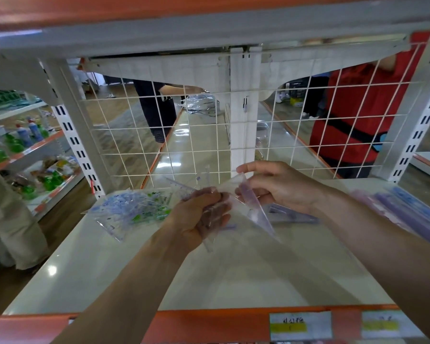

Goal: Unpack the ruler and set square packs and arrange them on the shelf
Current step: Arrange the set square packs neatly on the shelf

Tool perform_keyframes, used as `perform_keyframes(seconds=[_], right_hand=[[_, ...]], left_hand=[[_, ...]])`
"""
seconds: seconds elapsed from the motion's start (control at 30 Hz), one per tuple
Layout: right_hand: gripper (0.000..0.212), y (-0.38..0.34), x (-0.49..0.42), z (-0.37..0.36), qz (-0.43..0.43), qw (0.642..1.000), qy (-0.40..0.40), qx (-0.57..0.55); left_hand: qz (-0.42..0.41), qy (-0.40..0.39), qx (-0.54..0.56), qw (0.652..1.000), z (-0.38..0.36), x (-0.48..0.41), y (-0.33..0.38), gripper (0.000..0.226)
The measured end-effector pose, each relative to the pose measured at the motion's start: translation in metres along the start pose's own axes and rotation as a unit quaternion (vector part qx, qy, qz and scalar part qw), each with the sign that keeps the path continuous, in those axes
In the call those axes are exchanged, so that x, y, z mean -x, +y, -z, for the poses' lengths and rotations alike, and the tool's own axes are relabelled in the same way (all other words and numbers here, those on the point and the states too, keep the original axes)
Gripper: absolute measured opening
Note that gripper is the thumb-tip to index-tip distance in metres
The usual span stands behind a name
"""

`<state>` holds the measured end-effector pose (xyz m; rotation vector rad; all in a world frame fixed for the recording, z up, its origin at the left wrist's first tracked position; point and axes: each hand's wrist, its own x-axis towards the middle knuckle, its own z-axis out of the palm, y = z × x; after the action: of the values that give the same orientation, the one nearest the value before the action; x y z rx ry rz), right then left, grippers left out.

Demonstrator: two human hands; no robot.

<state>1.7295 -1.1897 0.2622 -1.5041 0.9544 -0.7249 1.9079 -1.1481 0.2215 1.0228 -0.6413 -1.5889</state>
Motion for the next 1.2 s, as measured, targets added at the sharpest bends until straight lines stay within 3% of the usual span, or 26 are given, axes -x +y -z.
perform_keyframes(seconds=[0.13,0.23,0.3,0.4,0.7,0.77,0.83,0.93,1.07,1.2], right_hand=[[0.023,-0.003,0.003,0.001,0.01,0.999,0.029,0.035],[0.036,-0.004,0.007,0.003,0.04,0.989,0.071,0.123],[0.056,-0.005,0.009,0.0,0.09,0.954,0.069,0.278],[0.057,-0.004,0.009,-0.005,0.131,0.857,0.082,0.492],[0.06,-0.002,0.007,0.0,0.138,0.774,0.093,0.611],[0.05,0.0,0.006,0.006,0.135,0.778,0.09,0.607],[0.037,0.001,0.004,0.017,0.116,0.805,0.094,0.574],[0.037,0.004,0.0,0.04,0.04,0.846,0.058,0.528],[0.022,0.02,-0.005,0.058,-0.025,0.848,0.01,0.529],[0.021,0.029,-0.006,0.057,-0.059,0.839,-0.031,0.541]], left_hand=[[-0.019,0.007,0.022,1.0,-0.002,-0.001,0.001,0.014],[-0.028,0.045,0.022,0.998,-0.004,-0.001,0.0,0.032],[-0.026,0.049,0.023,0.998,-0.009,-0.001,-0.001,0.028],[-0.009,0.051,0.027,0.998,-0.016,0.0,-0.003,0.021],[0.02,0.032,0.014,0.999,-0.028,0.002,-0.007,0.026],[0.036,0.019,0.005,0.999,-0.031,0.003,-0.008,0.028],[0.051,0.023,0.0,0.998,-0.032,0.002,-0.007,0.025],[0.064,0.04,-0.011,0.997,-0.029,-0.001,-0.007,0.017],[0.062,0.032,-0.034,0.997,-0.022,-0.004,-0.008,0.011],[0.066,0.017,-0.043,0.997,-0.021,-0.006,-0.009,0.016]])
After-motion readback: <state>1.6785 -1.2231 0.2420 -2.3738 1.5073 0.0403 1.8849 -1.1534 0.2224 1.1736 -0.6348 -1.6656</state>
